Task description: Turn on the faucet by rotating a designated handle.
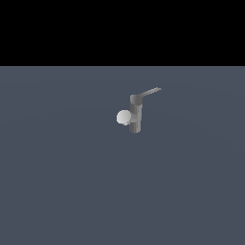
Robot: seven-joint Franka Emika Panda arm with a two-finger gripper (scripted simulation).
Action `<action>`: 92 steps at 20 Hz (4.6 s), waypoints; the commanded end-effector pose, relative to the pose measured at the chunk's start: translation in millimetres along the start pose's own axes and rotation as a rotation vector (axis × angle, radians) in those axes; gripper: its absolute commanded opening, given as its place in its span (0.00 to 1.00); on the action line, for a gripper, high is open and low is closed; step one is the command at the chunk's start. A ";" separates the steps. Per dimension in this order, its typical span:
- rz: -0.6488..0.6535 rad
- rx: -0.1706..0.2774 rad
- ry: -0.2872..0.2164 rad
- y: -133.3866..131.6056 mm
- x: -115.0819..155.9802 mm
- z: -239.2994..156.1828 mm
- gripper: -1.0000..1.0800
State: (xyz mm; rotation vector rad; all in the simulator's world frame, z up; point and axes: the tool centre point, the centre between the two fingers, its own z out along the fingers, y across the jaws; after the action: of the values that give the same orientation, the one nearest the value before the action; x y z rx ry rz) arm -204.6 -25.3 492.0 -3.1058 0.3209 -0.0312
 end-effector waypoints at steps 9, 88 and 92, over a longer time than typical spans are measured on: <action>0.292 0.043 -0.021 -1.4 79.6 24.2 0.00; 1.563 -0.031 0.002 62.8 284.4 314.3 0.00; 1.563 -0.031 0.002 63.6 276.3 314.2 0.00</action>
State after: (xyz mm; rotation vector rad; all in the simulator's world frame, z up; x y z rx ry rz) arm 73.0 -130.9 195.1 -1.9919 2.3984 -0.0334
